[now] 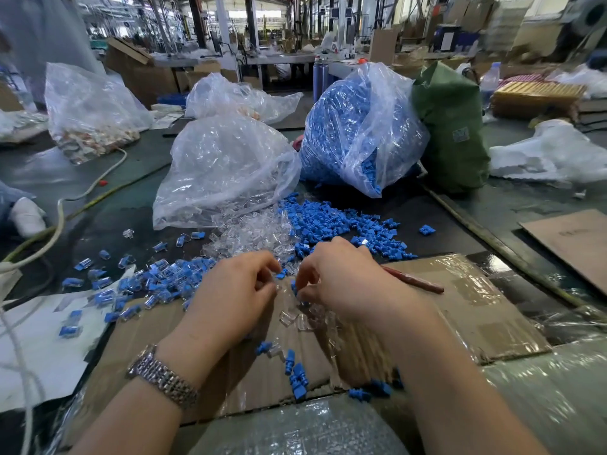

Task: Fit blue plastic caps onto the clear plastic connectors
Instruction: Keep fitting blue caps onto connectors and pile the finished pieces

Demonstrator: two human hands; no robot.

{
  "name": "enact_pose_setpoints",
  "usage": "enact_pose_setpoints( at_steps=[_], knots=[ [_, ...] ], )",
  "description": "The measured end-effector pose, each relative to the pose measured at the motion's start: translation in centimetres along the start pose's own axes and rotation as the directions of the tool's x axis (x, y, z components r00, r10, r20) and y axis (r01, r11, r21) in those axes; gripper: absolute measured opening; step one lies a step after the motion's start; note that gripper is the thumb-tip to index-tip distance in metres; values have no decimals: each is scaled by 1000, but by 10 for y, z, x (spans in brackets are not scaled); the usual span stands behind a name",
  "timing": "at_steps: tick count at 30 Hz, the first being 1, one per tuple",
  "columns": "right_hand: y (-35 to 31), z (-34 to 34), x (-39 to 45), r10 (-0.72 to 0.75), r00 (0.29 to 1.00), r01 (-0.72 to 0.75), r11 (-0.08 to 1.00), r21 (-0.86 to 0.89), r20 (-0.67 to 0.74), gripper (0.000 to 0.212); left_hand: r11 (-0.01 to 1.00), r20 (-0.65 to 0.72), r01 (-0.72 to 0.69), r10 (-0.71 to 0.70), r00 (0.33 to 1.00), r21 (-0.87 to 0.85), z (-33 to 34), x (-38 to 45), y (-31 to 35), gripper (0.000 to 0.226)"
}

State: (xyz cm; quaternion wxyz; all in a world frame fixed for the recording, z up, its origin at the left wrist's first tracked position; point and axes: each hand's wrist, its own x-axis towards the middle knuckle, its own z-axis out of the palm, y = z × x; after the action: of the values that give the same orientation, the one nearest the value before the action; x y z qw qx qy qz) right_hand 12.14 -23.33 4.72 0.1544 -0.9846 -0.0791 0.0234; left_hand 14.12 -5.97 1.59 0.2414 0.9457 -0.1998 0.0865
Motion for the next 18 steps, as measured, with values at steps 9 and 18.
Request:
enact_pose_setpoints(
  at_steps=[9,18],
  knots=[
    [2,3,-1,-67,996,60,991,-121,-58,11,872,40,181,-183,982,-455,-11,3,-5,16],
    [19,-19,-7,-29,940,231,787,572,-340,8,208,320,334,-102,942,-919,-15,5,-11,32]
  ],
)
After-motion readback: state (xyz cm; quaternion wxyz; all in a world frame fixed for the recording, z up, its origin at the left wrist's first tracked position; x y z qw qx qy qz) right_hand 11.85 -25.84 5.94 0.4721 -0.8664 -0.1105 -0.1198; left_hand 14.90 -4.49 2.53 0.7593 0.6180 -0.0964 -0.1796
